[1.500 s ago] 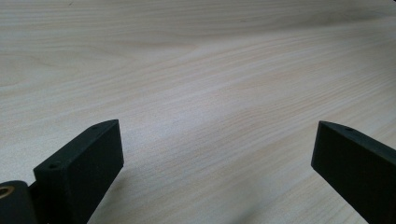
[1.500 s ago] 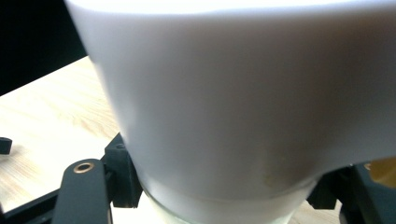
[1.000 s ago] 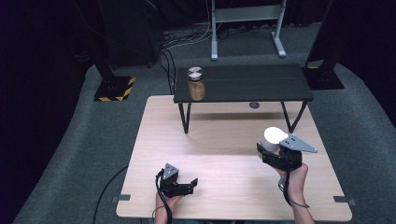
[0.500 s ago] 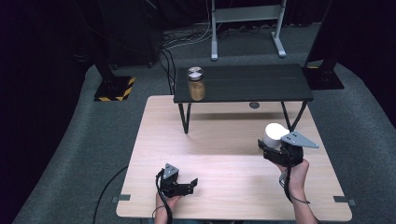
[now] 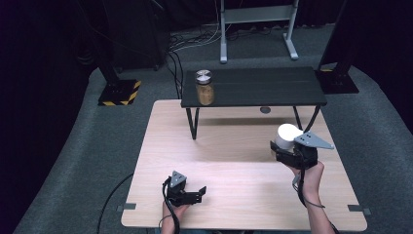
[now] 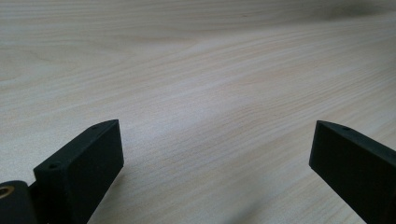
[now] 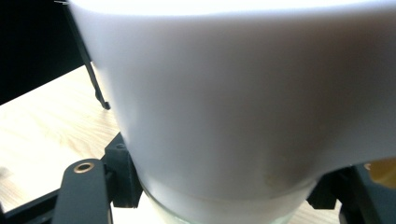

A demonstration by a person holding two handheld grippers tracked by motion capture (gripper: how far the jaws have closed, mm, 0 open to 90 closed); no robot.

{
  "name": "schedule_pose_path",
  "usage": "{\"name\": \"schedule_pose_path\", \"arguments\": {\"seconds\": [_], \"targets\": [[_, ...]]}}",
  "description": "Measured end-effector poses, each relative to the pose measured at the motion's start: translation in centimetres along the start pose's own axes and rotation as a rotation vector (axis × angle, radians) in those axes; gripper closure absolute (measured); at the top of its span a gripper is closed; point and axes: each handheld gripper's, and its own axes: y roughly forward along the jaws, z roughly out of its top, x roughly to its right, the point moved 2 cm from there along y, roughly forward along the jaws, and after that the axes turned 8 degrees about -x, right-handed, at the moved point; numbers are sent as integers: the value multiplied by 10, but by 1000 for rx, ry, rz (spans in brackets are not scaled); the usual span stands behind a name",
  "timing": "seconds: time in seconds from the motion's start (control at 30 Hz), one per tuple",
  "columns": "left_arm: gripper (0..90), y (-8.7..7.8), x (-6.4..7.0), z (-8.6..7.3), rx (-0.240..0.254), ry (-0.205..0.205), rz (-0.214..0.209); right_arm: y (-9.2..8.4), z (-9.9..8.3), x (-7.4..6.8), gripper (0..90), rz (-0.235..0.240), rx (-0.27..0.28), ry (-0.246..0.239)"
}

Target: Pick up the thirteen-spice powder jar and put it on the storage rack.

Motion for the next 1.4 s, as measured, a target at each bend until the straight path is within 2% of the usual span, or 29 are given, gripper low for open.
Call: {"name": "schedule_pose_path", "arguments": {"seconds": [1.1,1.27,1.4], "targets": [[28,0,1,-1,3,1,2,9,27,14,297,-21,-17,-1],[28,0,1,-1,5,0,1,13,31,20,297,-4,-21,20],[28,0,1,-1,4,1,0,14,34,22,297,-11,-24,25]]}}
